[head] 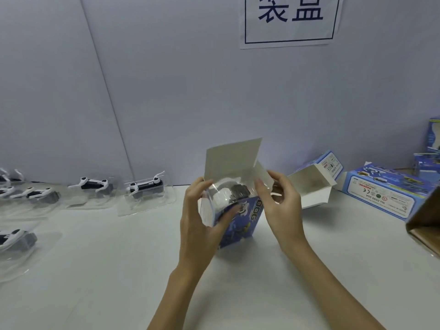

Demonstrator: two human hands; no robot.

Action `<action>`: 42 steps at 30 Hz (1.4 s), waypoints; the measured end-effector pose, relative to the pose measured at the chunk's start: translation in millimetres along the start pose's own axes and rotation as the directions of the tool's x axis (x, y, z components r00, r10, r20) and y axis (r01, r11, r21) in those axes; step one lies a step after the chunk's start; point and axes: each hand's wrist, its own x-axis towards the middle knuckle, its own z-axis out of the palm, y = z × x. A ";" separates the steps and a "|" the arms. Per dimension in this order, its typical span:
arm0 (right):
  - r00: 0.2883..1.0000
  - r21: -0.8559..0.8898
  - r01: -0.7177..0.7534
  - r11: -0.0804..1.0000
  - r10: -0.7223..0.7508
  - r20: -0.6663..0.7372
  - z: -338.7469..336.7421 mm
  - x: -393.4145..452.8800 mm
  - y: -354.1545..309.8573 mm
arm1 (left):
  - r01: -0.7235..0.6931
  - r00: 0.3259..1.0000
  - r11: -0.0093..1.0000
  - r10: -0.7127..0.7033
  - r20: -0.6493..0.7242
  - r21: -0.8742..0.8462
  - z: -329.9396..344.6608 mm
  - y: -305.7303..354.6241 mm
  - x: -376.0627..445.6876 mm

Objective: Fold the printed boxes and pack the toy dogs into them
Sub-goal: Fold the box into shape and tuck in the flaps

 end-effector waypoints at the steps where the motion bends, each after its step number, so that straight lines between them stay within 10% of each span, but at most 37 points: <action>1: 0.999 -0.017 0.027 1.000 -0.027 0.018 1.5 -2.0 -2.4 | 0.056 0.998 0.997 -0.057 -0.025 -0.056 -0.2 2.7 1.4; 9: 0.963 -0.026 0.017 1.000 -0.010 0.268 7.8 -14.4 -5.0 | 0.285 0.958 0.938 -0.286 0.026 -0.198 -2.6 7.0 3.7; 34: 0.952 0.331 -0.254 0.909 0.174 0.252 11.8 -2.1 -12.4 | 0.492 0.867 0.754 -0.469 0.169 -0.435 -6.3 19.3 15.1; 42: 0.935 0.408 -0.320 0.855 0.215 0.282 10.3 -10.3 -2.4 | 0.367 0.929 0.849 -0.312 0.198 -0.380 -8.9 7.2 9.6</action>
